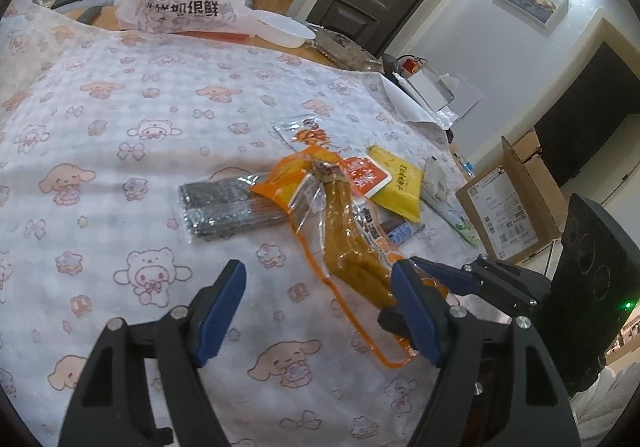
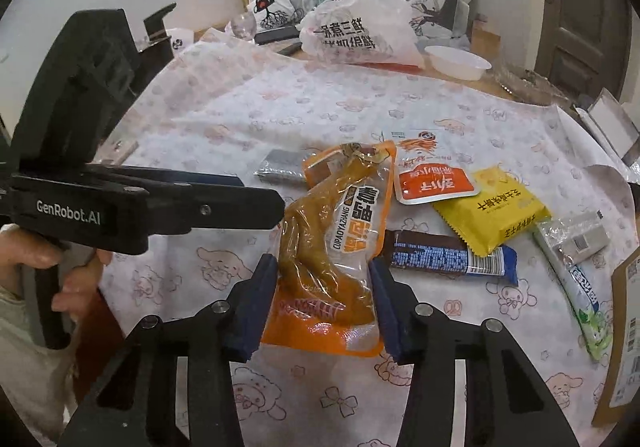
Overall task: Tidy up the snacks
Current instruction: 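Close the right gripper on the orange pouch and lift it, then carry the orange pouch into the box and open the right gripper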
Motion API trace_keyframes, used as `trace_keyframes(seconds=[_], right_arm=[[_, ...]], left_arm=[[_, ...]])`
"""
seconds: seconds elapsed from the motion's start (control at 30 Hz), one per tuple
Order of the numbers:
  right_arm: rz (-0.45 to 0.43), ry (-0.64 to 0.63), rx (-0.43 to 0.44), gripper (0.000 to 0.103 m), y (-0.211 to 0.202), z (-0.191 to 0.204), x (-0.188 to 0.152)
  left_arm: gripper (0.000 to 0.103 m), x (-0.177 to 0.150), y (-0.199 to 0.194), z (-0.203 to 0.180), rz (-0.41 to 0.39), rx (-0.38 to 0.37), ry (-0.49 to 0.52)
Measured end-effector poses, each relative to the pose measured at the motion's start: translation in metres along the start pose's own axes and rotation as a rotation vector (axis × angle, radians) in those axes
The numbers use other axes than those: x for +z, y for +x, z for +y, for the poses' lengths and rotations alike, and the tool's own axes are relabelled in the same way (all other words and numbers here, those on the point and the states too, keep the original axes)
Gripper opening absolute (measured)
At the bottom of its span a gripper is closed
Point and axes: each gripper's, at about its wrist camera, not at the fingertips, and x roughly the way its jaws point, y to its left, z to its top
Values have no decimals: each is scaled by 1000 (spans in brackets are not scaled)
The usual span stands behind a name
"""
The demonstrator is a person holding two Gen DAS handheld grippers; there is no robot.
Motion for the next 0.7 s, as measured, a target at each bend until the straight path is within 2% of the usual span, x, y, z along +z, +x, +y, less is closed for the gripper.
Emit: trace_keyframes(seconds=[0.33,0.4,0.43,0.53,0.7], right_arm=[[-62,24,143,41,-21,5,0],[-72,9,151,41,-25,9,0],[-74,4,152,41,-26,9,0],[-94,-1,155,37,-34,9,0],[-153,4,172,38,-60,-1,4]], left_arm=[[72,2,10,-9,25,-75,-21],[64,4,7,-11,12,-87,-23],[55,4,6,-12,9,-82,-22],[45,7,-2,-20,-8,-99,-9],[43,20,-21,-56,-57,-79,67]])
